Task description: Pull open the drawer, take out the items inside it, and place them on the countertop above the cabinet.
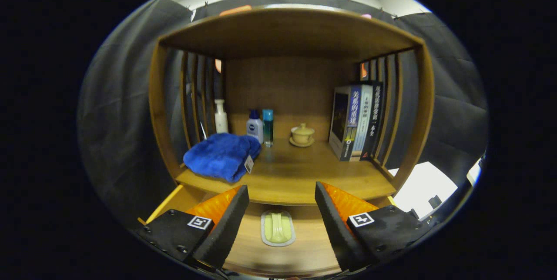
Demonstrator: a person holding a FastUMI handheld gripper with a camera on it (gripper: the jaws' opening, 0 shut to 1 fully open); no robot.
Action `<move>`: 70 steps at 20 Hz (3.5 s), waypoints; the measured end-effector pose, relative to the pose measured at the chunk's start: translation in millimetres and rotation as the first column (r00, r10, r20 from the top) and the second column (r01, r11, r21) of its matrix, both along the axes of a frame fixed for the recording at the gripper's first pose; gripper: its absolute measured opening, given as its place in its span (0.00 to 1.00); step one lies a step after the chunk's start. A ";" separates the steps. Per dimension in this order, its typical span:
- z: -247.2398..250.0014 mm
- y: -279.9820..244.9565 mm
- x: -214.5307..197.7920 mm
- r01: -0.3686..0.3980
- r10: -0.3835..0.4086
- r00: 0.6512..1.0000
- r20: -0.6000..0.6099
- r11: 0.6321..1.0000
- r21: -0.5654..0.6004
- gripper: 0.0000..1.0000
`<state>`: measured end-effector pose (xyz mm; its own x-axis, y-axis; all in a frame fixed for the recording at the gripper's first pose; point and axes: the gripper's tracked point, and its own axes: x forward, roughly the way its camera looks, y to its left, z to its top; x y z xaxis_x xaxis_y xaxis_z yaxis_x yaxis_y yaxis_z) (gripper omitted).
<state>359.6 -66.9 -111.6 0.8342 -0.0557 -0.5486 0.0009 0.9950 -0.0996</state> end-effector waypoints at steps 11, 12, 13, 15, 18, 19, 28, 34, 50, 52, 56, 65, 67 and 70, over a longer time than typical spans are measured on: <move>-145.9 -1.3 -4.4 0.060 -0.049 0.872 -0.487 0.998 0.007 0.96; -150.0 -0.4 -4.8 0.068 -0.053 0.861 -0.506 0.998 0.011 0.95; -152.5 -0.9 -7.8 0.071 -0.055 0.846 -0.531 0.997 0.008 0.93; -161.0 -0.5 -15.1 0.077 -0.057 0.810 -0.584 0.997 0.010 0.89; -167.1 2.9 -17.3 0.086 -0.049 0.787 -0.615 0.996 0.030 0.79; -168.3 3.4 -18.0 0.086 -0.048 0.783 -0.620 0.996 0.032 0.69; -154.6 2.1 -26.2 0.109 -0.056 0.811 -0.582 0.993 0.055 0.24; -101.0 8.0 -55.2 0.034 0.033 0.827 -0.562 0.993 0.109 0.24; -15.0 -57.4 107.3 0.148 -0.126 0.962 -0.243 0.986 0.076 0.24; -21.4 -51.6 122.1 0.115 -0.104 0.968 -0.227 0.993 0.034 0.24; -44.0 -43.9 127.0 0.088 -0.099 0.966 -0.237 0.994 -0.057 0.27; -39.8 -67.7 126.0 0.137 -0.165 0.975 -0.149 0.974 -0.179 0.70; -33.6 -55.2 113.9 0.146 -0.156 0.979 -0.132 0.986 -0.081 0.90; -8.5 -49.9 93.5 0.174 -0.172 0.983 -0.059 0.984 0.029 0.99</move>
